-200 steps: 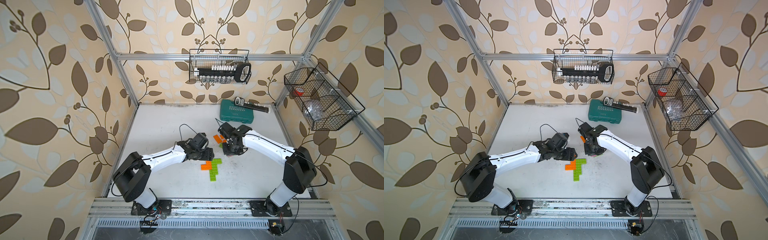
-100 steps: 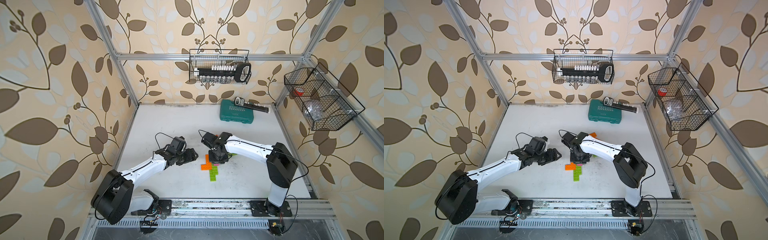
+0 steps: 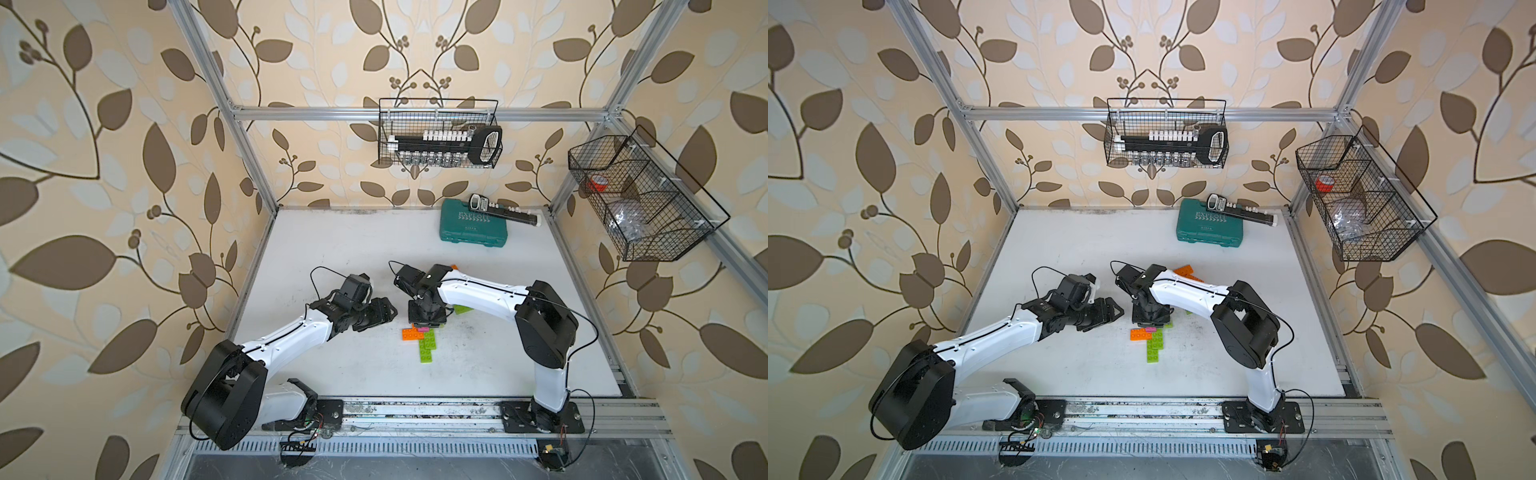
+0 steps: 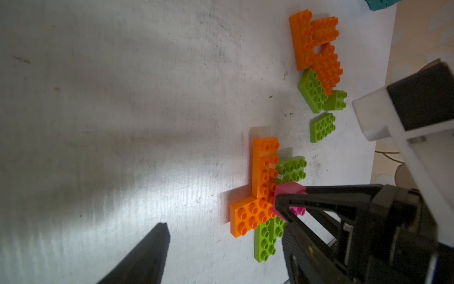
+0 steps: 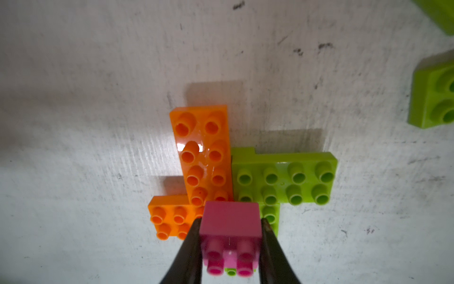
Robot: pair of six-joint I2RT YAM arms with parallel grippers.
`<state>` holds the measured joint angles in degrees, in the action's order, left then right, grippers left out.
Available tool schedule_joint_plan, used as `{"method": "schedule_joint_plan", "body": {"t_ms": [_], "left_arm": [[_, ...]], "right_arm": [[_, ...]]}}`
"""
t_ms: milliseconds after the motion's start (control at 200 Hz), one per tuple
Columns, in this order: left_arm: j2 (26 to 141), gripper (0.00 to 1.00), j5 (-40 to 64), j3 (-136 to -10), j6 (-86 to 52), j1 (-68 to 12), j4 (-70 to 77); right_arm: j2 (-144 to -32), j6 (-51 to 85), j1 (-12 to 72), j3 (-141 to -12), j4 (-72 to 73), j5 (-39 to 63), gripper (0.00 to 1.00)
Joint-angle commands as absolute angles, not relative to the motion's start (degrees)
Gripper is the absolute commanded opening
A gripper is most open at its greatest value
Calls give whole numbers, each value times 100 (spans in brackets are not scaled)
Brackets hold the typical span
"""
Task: Assemble a small pinwheel with lego
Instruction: Assemble the lego brick with the lego brick.
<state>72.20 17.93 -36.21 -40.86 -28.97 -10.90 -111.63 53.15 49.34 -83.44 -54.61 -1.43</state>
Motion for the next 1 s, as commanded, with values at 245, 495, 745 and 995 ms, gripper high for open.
{"method": "schedule_joint_plan", "body": {"t_ms": [245,495,745,995], "left_arm": [[7099,76,1925,-3580,-4065,-2809,-934],[7154,75,1958,-3599,-4069,-2800,-896],[7152,75,1942,-3588,-4069,-2804,-905],[7189,75,1960,-3612,-4069,-2801,-896]], "right_arm": [[-11373,5430,4992,-8470,-5669,-264,0],[-11430,5441,4985,-8403,-5618,-267,0],[-11427,5474,4978,-8256,-5529,-238,0],[-11414,5540,4966,-8066,-5425,-240,0]]}}
